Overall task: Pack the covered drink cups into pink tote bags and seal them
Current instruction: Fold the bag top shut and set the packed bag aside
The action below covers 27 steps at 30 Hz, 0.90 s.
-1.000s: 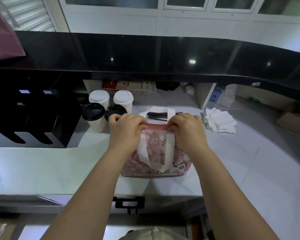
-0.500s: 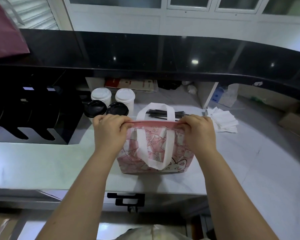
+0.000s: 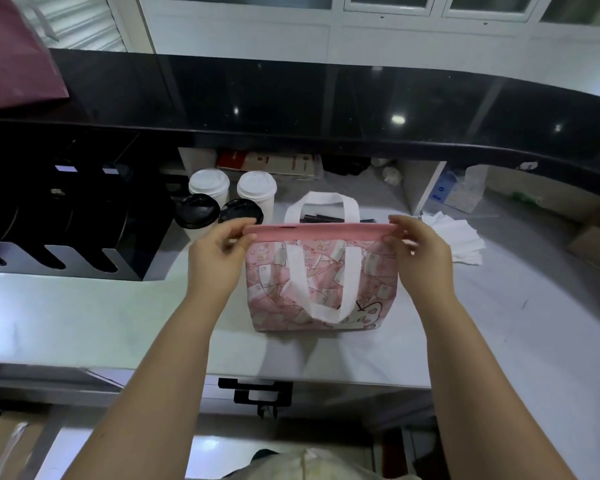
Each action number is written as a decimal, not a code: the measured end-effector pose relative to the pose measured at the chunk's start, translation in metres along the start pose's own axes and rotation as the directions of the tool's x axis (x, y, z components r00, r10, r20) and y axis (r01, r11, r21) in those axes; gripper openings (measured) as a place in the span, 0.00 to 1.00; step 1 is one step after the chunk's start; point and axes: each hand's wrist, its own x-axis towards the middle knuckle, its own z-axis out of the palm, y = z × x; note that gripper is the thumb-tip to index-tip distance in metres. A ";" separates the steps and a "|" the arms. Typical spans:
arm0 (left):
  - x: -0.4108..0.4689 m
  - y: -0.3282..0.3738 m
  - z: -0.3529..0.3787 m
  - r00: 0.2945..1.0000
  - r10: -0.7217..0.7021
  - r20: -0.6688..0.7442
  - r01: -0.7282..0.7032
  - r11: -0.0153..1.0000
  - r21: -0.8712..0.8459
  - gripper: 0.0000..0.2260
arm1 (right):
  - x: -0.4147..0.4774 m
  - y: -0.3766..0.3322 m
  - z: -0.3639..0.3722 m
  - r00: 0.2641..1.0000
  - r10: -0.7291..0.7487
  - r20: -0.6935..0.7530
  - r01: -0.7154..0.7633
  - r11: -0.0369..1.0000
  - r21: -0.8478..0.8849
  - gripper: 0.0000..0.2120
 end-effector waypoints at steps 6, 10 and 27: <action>-0.047 -0.033 -0.003 0.973 -0.226 0.048 0.231 0.944 -0.237 0.12 | -0.032 0.039 -0.005 0.958 0.236 0.164 -0.288 0.806 0.517 0.15; -0.061 -0.045 -0.005 0.946 -0.324 0.028 0.321 0.914 -0.247 0.07 | -0.050 0.053 -0.004 0.939 0.261 0.222 -0.341 0.780 0.525 0.08; -0.070 -0.062 0.003 0.945 -0.325 0.025 0.326 0.942 -0.086 0.09 | -0.066 0.084 0.009 0.928 0.282 0.245 -0.371 0.768 0.522 0.10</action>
